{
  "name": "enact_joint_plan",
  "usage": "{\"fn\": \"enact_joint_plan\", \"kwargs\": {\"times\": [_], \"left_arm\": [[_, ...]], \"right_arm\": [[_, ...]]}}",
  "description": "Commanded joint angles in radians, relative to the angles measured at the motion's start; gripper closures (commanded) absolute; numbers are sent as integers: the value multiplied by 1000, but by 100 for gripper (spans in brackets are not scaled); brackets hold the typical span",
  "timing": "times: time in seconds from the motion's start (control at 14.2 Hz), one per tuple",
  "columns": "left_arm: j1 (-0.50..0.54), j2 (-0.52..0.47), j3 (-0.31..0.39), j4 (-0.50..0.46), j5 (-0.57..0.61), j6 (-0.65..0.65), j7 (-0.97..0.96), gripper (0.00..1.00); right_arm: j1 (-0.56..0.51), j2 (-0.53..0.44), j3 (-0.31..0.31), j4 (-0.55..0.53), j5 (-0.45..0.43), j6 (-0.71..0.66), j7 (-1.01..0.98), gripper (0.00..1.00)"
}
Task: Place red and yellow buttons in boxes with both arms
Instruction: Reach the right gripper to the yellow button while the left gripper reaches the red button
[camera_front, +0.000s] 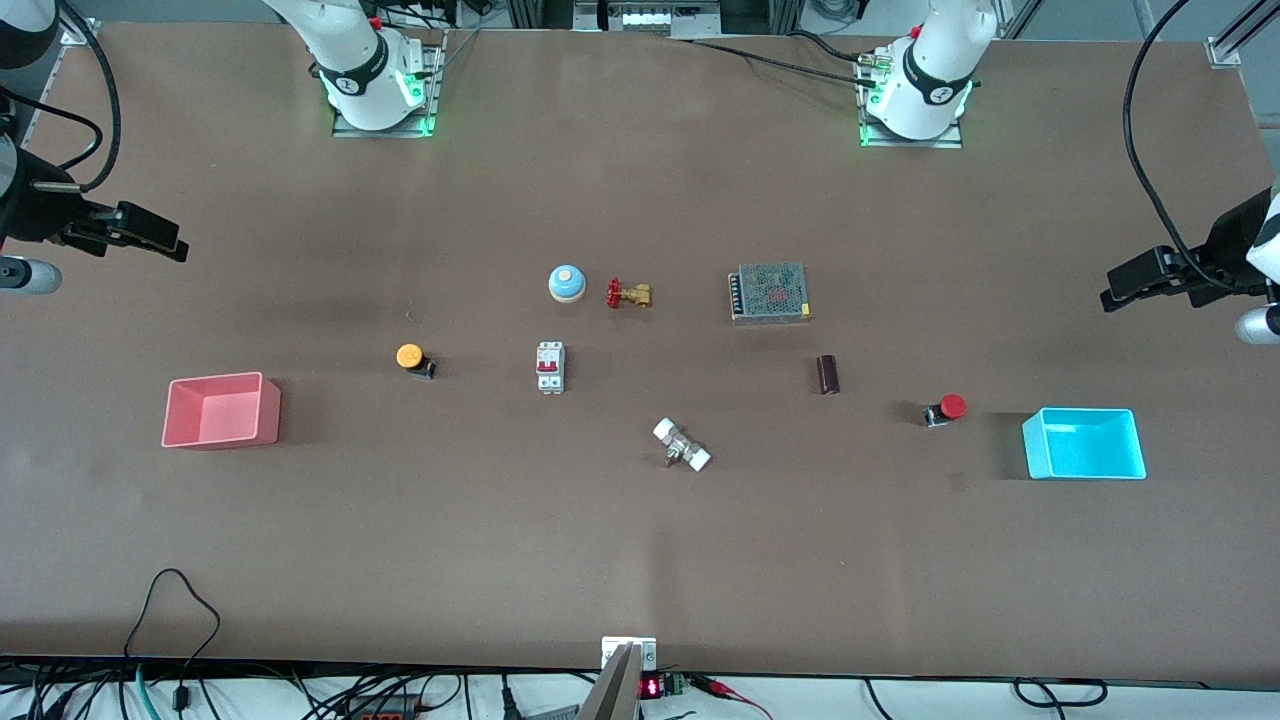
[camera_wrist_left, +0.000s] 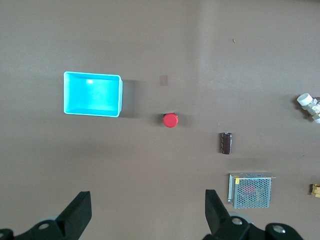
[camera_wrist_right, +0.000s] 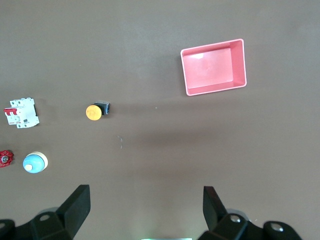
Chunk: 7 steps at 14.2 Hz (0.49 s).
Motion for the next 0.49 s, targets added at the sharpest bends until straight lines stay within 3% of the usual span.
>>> {"fn": "enact_joint_plan", "kwargs": {"times": [0.0, 0.28, 0.42], "left_arm": [[1, -39, 3, -41, -2, -3, 21, 0], [-11, -7, 1, -22, -3, -3, 11, 0], [-21, -6, -2, -21, -3, -10, 19, 0]], "right_arm": [[7, -27, -11, -28, 1, 4, -12, 0], [5, -18, -12, -22, 2, 14, -12, 0], [3, 35, -12, 14, 5, 17, -12, 0]]}}
